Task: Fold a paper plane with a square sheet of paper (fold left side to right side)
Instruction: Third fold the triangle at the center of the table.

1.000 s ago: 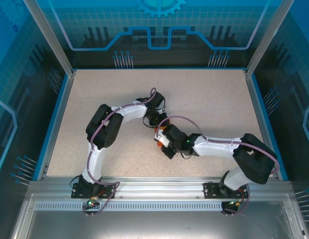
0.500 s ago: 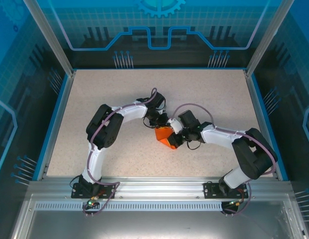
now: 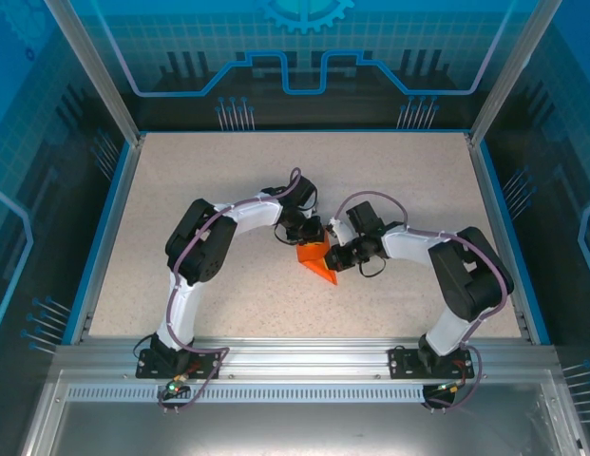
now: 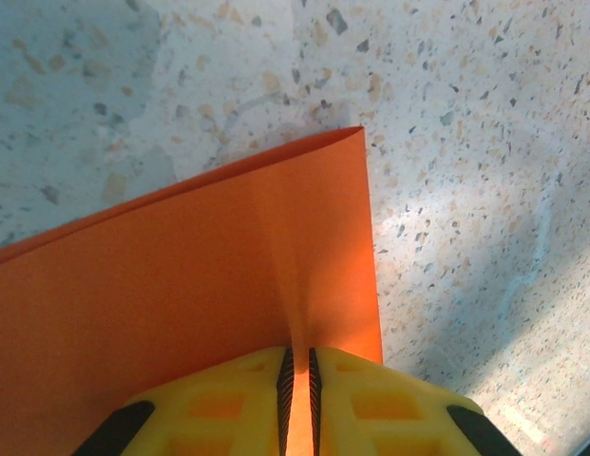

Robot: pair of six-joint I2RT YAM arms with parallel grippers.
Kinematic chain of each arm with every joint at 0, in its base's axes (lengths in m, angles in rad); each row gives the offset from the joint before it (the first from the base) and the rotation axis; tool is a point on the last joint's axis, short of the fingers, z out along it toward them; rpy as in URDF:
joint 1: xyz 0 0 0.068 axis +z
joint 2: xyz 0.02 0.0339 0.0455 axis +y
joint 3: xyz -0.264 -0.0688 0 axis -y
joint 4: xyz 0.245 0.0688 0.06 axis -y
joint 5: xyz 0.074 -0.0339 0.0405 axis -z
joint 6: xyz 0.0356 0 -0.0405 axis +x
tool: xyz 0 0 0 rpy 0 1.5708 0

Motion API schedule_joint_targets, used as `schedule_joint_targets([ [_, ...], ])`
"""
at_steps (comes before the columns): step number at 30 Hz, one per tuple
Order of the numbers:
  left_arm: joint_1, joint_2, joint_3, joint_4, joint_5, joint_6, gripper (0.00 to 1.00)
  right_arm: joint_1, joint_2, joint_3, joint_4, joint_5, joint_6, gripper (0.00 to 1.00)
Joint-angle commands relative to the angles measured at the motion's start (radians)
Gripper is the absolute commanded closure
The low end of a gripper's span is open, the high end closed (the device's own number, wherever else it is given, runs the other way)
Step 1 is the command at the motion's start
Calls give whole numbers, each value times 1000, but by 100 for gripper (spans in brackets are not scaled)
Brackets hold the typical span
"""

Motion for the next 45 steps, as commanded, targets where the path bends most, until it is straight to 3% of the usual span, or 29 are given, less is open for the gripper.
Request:
schedule_joint_targets([
  [1,-16,45,9,-47,-18,26,82,-24,11,22,-26,-14,22,100],
  [23,-21,49,15,-52,-23,26,82,-53,49,23,-21,29,39,100],
  [45,-22,54,12,-51,-37,26,83,-65,-12,10,-9,32,44,100],
])
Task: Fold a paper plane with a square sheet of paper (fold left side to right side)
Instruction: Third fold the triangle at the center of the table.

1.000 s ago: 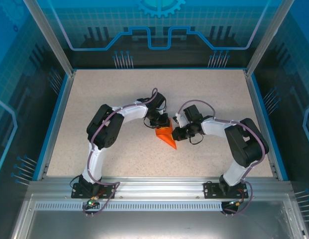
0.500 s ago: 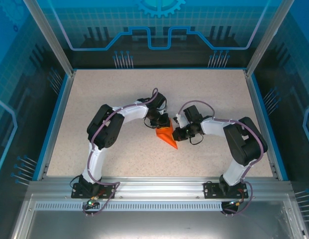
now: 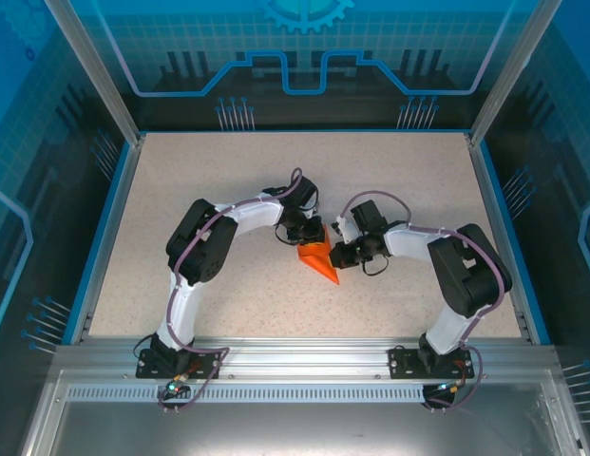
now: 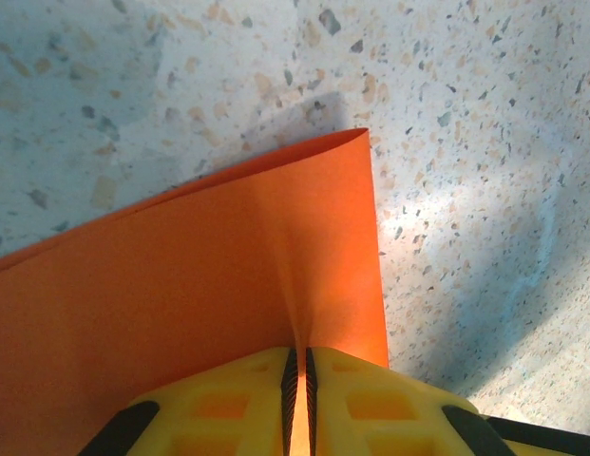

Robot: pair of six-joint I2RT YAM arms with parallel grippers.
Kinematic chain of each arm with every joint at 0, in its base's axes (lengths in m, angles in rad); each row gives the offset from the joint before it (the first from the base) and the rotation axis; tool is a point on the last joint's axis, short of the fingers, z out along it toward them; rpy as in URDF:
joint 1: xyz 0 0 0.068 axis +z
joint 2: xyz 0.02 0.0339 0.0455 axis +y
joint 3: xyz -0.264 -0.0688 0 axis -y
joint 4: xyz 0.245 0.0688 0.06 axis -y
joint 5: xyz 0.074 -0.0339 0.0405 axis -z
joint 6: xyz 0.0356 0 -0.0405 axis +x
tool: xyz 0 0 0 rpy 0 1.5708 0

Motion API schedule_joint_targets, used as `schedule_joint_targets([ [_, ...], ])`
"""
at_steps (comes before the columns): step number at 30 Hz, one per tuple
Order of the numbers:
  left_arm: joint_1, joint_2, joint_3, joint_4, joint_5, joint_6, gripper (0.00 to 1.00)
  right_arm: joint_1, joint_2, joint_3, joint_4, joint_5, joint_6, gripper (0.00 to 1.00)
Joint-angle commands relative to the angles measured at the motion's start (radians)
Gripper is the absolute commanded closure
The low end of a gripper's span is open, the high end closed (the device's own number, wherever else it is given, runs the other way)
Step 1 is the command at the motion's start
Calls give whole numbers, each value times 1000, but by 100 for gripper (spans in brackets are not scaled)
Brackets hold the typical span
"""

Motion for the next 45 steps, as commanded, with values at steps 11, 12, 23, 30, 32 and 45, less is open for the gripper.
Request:
schedule_joint_targets([
  [11,-19,48,6,-52,-27,24,84,-27,8,28,-23,17,9,100],
  [12,-20,48,6,-52,-27,24,83,-27,9,29,-25,23,7,100],
  [23,-21,48,6,-51,-28,24,84,-28,29,23,-34,42,7,100],
  [30,-21,37,8,-58,-32,29,81,-26,45,29,-62,51,6,100],
  [32,-20,21,9,-66,-37,36,81,-28,45,29,-73,59,5,100],
  [45,32,-239,-91,-96,-76,60,68,-27,52,20,-92,55,2,100],
])
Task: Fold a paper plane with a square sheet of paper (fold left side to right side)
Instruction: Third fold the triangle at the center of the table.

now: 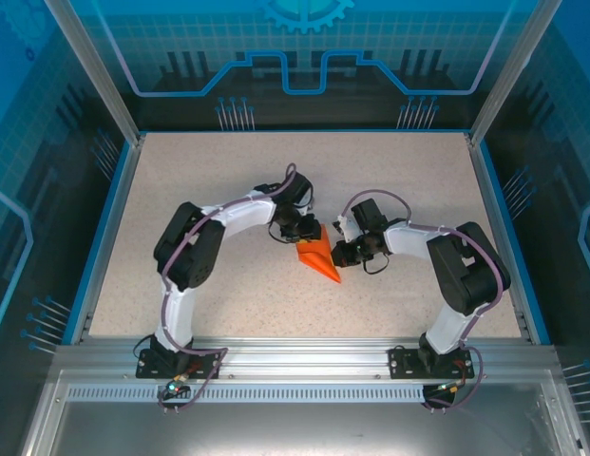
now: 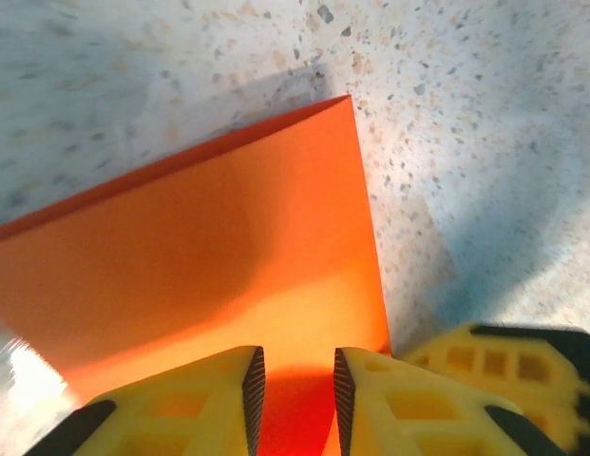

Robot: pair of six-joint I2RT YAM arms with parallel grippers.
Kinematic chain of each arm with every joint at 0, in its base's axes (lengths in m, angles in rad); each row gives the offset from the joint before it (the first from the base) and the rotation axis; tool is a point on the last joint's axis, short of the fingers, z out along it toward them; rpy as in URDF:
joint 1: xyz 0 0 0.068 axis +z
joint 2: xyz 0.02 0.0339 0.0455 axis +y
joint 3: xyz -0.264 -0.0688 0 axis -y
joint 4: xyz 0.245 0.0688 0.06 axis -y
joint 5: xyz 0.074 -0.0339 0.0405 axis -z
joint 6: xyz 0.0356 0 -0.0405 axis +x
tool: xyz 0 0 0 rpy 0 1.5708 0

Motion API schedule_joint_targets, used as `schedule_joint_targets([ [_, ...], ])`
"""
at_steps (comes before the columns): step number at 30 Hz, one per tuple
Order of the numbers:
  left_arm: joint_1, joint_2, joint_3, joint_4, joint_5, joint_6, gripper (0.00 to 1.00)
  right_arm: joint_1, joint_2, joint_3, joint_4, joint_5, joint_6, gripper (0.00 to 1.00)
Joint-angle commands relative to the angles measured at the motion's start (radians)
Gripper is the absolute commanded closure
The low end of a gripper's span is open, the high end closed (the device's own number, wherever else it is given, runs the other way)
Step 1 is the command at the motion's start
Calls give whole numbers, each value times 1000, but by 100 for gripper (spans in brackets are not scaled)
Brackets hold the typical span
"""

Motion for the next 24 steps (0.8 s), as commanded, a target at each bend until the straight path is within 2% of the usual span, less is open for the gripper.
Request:
schedule_joint_targets([
  [1,13,-141,-61,-29,-36,15,68,-18,33,0,-59,25,3,100],
  [8,-25,-251,-214,91,66,-39,70,-18,32,-1,-59,24,1,100],
  [12,-60,-218,-221,144,106,-72,71,-18,31,0,-59,24,1,100],
  [24,-85,-67,-178,140,75,-76,75,-18,33,1,-61,28,1,100],
])
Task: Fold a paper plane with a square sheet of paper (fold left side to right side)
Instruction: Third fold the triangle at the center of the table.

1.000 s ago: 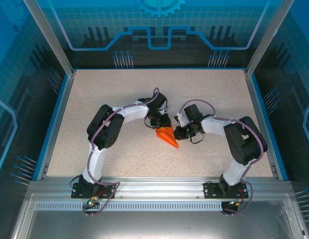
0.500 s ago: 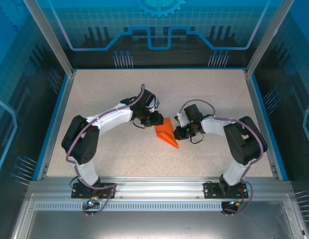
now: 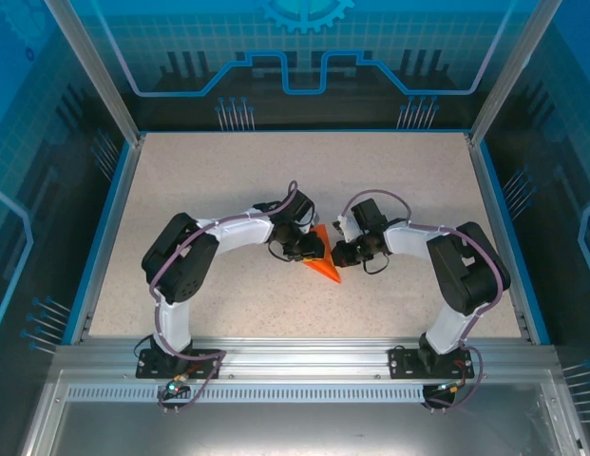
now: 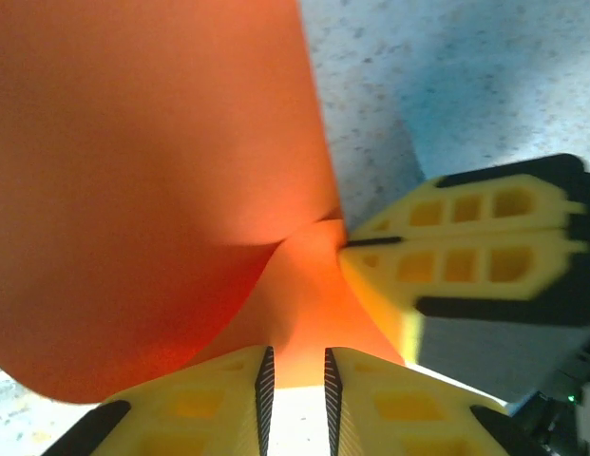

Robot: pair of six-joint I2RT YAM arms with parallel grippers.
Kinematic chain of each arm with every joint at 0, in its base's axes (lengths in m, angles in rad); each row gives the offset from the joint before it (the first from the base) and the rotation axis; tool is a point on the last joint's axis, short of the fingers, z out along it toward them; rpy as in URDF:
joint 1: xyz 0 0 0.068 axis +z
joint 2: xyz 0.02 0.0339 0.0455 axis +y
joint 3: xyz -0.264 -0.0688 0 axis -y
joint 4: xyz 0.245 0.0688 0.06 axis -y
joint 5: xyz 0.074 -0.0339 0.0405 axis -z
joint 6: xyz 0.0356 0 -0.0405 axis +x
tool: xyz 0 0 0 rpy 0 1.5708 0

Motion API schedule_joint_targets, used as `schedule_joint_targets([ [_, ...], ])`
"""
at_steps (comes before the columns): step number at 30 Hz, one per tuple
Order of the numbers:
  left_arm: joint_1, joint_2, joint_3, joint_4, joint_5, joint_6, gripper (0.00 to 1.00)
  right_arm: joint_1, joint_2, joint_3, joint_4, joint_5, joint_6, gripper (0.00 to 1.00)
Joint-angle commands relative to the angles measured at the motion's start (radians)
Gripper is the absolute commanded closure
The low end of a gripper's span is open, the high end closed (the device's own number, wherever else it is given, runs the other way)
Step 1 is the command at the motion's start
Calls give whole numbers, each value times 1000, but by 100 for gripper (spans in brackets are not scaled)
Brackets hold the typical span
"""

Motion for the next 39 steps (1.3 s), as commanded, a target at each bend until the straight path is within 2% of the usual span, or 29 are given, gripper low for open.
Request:
schedule_joint_targets([
  [1,-1,26,21,2,-2,-9,75,-17,33,0,-60,27,1,100],
  [25,-1,74,-26,-5,-31,-3,77,-25,-2,-7,-49,30,22,99],
  [28,-1,75,-40,2,-32,-6,77,-33,-21,-4,-49,14,31,94],
  [34,-2,100,-39,8,-38,-12,77,-55,-128,-6,-111,6,27,70],
  [37,-4,100,-36,8,-40,-10,77,-64,-185,-17,-151,-28,18,67],
  [39,-5,100,-35,5,-40,-9,77,-62,-195,-30,-162,-107,23,67],
])
